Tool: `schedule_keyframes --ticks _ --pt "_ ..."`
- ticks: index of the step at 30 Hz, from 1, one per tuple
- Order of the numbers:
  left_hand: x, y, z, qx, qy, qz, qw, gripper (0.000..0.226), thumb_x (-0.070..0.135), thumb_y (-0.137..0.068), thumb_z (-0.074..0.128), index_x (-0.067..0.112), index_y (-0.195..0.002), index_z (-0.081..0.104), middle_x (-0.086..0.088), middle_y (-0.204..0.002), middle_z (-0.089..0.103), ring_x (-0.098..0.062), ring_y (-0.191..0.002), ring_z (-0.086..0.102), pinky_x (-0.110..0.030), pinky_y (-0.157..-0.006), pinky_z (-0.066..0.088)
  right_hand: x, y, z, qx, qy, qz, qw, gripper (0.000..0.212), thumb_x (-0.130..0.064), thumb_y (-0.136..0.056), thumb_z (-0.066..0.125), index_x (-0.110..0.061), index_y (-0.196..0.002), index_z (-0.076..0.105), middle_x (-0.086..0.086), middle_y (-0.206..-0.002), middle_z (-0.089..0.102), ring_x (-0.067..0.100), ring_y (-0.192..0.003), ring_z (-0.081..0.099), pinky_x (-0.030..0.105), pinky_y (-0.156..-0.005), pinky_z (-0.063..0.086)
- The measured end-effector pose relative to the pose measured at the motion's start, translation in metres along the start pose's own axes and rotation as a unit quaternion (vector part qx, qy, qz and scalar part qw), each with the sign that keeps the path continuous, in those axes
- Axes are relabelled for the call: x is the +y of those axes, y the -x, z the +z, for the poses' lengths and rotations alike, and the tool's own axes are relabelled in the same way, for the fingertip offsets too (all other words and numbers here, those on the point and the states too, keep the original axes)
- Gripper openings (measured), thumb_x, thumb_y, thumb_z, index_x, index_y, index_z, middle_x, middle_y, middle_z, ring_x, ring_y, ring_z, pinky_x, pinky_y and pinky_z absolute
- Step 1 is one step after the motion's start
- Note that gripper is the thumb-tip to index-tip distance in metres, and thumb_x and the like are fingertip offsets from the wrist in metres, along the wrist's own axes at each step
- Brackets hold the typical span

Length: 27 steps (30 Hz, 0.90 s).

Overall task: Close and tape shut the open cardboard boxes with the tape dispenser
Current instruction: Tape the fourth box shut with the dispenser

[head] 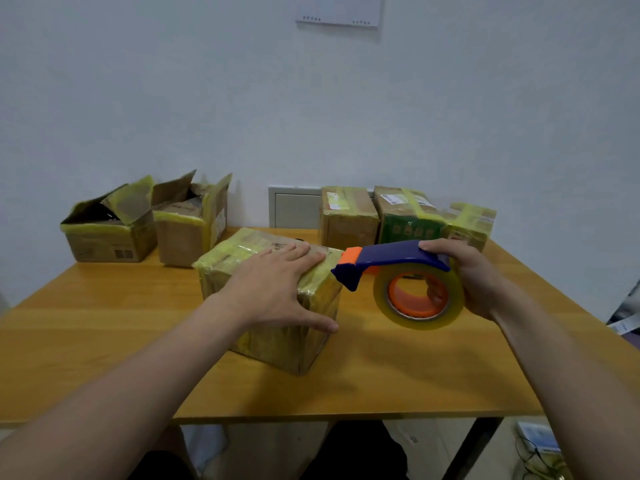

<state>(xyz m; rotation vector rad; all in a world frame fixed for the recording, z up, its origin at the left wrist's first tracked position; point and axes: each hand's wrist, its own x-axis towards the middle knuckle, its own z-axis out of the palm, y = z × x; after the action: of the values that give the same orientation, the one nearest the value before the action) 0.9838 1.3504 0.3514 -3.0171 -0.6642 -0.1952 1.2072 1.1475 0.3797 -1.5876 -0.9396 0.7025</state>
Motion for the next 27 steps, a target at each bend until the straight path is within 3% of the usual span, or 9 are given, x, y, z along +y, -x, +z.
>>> schedule_keyframes --ticks 3,8,13,16,19,22,25,27 --pt "0.000 0.000 0.001 0.003 0.002 0.001 1.000 0.137 0.111 -0.051 0.035 0.041 -0.164 0.004 0.010 -0.174 0.007 -0.013 -0.159 0.008 -0.039 -0.128 0.006 0.001 0.005 -0.006 0.000 0.001 0.000 1.000 0.032 -0.047 -0.079 0.063 -0.018 -0.079 0.078 0.011 -0.077 0.071 0.020 -0.062 0.064 0.031 -0.058 0.050" --pt "0.000 -0.001 0.003 0.010 0.006 0.000 1.000 0.138 0.113 -0.049 0.032 0.042 -0.164 0.004 0.009 -0.173 0.007 -0.013 -0.159 0.009 -0.038 -0.127 0.005 0.004 0.003 0.000 -0.013 0.054 -0.013 0.998 0.036 -0.040 -0.095 0.058 -0.009 -0.088 0.075 0.009 -0.076 0.071 0.016 -0.063 0.065 0.026 -0.058 0.052" --pt "0.001 -0.002 0.003 0.002 0.014 -0.005 1.000 0.141 0.113 -0.045 0.028 0.042 -0.164 0.004 0.010 -0.173 0.007 -0.014 -0.160 0.007 -0.040 -0.127 0.005 -0.019 -0.008 0.005 -0.013 0.132 -0.020 0.991 0.049 -0.051 -0.088 0.066 -0.003 -0.090 0.077 0.021 -0.088 0.075 0.029 -0.073 0.067 0.042 -0.075 0.055" --pt "0.002 -0.001 0.001 -0.006 0.021 -0.008 1.000 0.140 0.112 -0.045 0.028 0.041 -0.164 0.004 0.009 -0.174 0.006 -0.015 -0.160 0.006 -0.041 -0.127 0.005 -0.035 -0.013 0.011 -0.016 0.161 -0.016 0.987 0.043 -0.046 -0.093 0.065 -0.006 -0.091 0.077 0.022 -0.092 0.075 0.034 -0.075 0.067 0.048 -0.080 0.056" --pt "0.002 0.000 0.000 -0.011 0.024 -0.004 1.000 0.145 0.115 -0.040 0.021 0.042 -0.164 0.003 0.009 -0.174 0.005 -0.015 -0.160 0.005 -0.042 -0.128 0.005 -0.047 -0.016 0.015 0.001 0.204 -0.018 0.979 0.036 -0.047 -0.093 0.065 -0.017 -0.077 0.078 0.012 -0.081 0.076 0.026 -0.070 0.068 0.043 -0.074 0.055" --pt "0.000 0.000 -0.001 -0.018 0.026 0.001 1.000 0.148 0.116 -0.036 0.018 0.042 -0.164 0.001 0.008 -0.174 0.003 -0.015 -0.160 0.004 -0.042 -0.128 0.004 -0.052 -0.022 0.011 0.010 0.248 -0.048 0.967 0.045 -0.045 -0.090 0.070 -0.013 -0.058 0.066 0.003 -0.056 0.061 0.015 -0.053 0.053 0.034 -0.063 0.043" --pt "-0.001 -0.001 -0.001 -0.018 0.020 0.001 1.000 0.146 0.115 -0.039 0.022 0.042 -0.164 0.000 0.008 -0.174 0.002 -0.015 -0.160 0.004 -0.042 -0.128 0.004 -0.040 -0.027 0.014 -0.018 0.366 -0.038 0.930 0.050 -0.050 -0.082 0.076 -0.006 -0.062 0.064 -0.001 -0.050 0.051 0.016 -0.051 0.045 0.032 -0.056 0.036" --pt "-0.001 -0.001 0.000 -0.020 0.014 0.002 1.000 0.146 0.115 -0.039 0.021 0.042 -0.164 0.000 0.008 -0.174 0.002 -0.016 -0.160 0.005 -0.043 -0.128 0.005 -0.019 -0.028 0.019 -0.048 0.368 -0.009 0.929 0.051 -0.048 -0.087 0.072 0.000 -0.072 0.069 0.003 -0.055 0.055 0.018 -0.054 0.048 0.032 -0.058 0.040"
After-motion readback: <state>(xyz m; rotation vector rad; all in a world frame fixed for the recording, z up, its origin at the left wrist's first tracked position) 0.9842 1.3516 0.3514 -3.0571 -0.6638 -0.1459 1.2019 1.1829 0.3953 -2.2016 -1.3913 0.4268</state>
